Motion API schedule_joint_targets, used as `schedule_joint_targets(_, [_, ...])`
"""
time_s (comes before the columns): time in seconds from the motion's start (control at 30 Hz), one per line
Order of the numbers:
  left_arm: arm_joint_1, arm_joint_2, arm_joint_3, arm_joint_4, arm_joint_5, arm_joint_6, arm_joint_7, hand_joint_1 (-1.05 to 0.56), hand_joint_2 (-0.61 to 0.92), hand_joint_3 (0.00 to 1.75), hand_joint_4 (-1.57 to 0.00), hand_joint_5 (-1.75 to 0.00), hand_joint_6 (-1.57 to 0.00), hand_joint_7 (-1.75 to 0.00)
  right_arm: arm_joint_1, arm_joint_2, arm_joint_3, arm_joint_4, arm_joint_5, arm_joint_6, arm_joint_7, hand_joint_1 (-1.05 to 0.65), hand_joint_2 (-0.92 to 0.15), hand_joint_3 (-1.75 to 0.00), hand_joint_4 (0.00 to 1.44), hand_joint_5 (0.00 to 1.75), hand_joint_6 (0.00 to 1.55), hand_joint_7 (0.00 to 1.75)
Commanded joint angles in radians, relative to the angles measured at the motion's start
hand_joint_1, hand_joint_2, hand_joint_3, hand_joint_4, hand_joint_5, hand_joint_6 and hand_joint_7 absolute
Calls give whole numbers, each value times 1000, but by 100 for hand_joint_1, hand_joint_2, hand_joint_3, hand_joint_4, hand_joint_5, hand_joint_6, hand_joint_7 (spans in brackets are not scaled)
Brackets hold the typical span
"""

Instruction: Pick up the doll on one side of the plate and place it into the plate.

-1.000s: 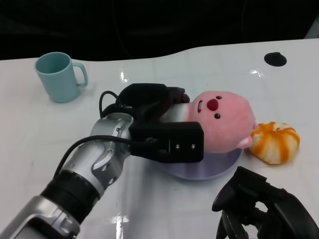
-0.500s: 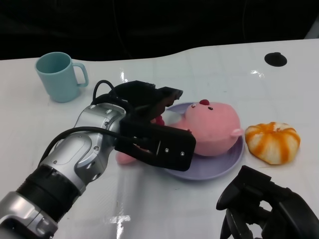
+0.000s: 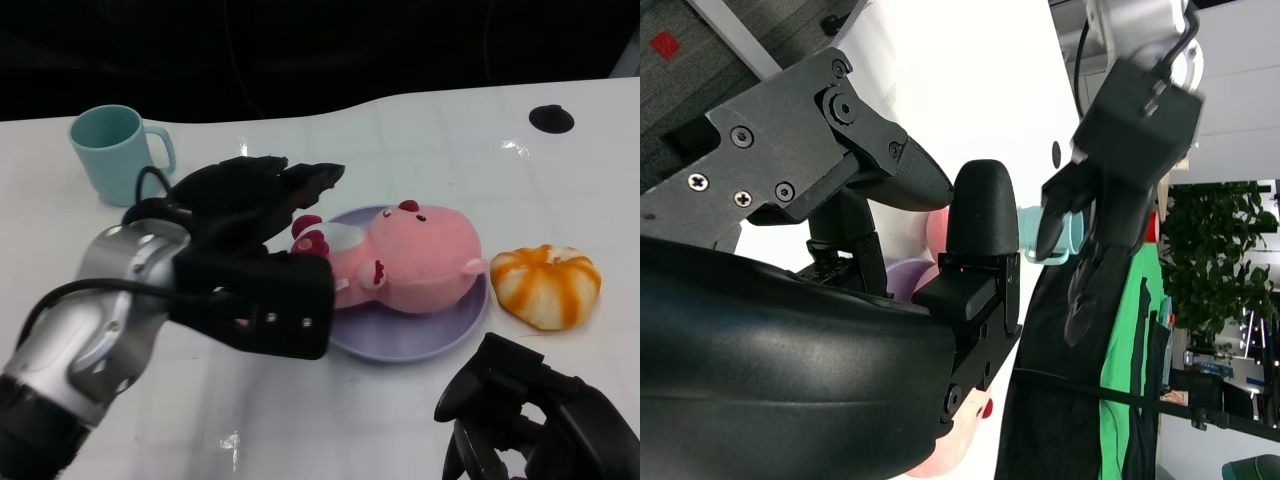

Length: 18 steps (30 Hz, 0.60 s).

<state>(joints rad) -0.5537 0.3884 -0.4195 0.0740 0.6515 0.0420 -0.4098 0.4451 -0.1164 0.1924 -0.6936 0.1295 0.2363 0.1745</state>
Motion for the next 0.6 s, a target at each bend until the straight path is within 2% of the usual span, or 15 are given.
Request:
schedule_joint_targets(0.03, [70,37,59,-70,-69,-21,-22,-100,92,63,-4,-2,-1,-1,3,-11,-9,-7,4,3,0,-26,-54,-120,63,173,55,151])
schedule_joint_targets(0.23, [246,15,215,-182,-278,-74,22,-85,92,49,-21,-13,-16,-7,-3,-12,-13,5,8,-9,9,-26,-54,-120,63,173,55,151])
schedule_joint_targets(0.4, [396,-47,321,-255,-444,-109,69,-65,92,31,-40,-29,-37,-13,-6,-11,-11,12,5,-18,10,-25,-54,-120,63,174,55,151])
schedule_joint_targets(0.43, [414,-55,333,-262,-465,-116,75,-58,92,26,-41,-41,-46,-13,-6,-11,-10,13,3,-20,10,-25,-54,-120,62,174,55,151])
schedule_joint_targets(0.5, [457,-78,361,-281,-521,-123,83,-53,92,22,-42,-53,-53,-12,-8,-11,-8,13,3,-17,9,-25,-54,-120,62,174,55,151])
schedule_joint_targets(0.53, [472,-87,372,-288,-545,-123,83,-45,92,18,-45,-64,-60,-14,-9,-10,-7,13,4,-14,8,-25,-54,-120,62,174,55,151])
schedule_joint_targets(0.6, [518,-111,400,-310,-620,-116,76,-36,92,16,-51,-75,-68,-16,-11,-9,-5,12,4,-11,7,-25,-54,-121,62,174,55,151])
